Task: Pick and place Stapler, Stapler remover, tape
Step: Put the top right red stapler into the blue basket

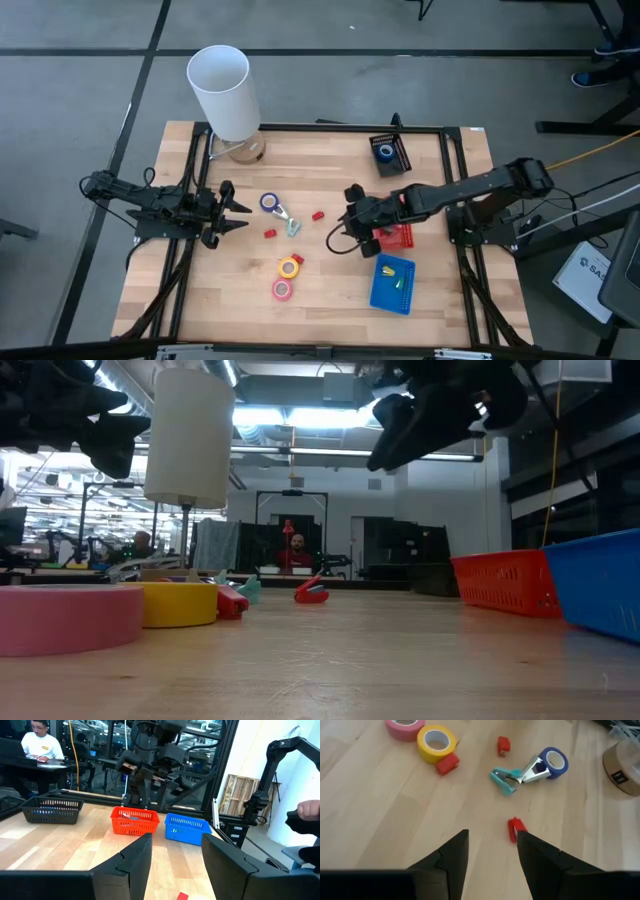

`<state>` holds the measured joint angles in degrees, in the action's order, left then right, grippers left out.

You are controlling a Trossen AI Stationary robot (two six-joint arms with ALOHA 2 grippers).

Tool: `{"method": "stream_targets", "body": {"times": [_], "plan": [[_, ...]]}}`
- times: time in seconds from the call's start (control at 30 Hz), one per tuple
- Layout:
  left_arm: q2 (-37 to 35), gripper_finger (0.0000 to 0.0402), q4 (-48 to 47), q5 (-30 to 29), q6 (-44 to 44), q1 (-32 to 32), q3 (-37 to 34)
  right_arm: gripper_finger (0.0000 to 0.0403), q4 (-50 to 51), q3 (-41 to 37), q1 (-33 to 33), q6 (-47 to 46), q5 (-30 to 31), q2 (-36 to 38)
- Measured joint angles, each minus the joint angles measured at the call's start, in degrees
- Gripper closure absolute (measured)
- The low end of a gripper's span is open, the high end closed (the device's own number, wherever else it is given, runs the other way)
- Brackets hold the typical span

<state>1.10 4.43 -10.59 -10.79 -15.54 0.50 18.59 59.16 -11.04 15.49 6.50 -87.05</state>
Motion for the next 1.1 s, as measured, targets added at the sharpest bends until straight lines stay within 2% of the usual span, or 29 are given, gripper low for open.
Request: {"method": "stream_targets", "body": {"times": [0.33,0.73,1.1], "plan": [[0.02,0.0233,0.02,0.0,0.0,0.0,-0.01,0.0233,-8.05,0.0,2.98,4.29,-0.02,-4.6],[0.0,0.0233,0.01,0.0,0.0,0.01,0.0,0.0233,-16.69,0.0,7.27,4.5,-0.08,-11.33],[0.01,0.0233,0.0,0.0,0.0,0.01,0.0,0.0233,-21.16,0.0,10.12,4.66,-4.81,-16.0]]}}
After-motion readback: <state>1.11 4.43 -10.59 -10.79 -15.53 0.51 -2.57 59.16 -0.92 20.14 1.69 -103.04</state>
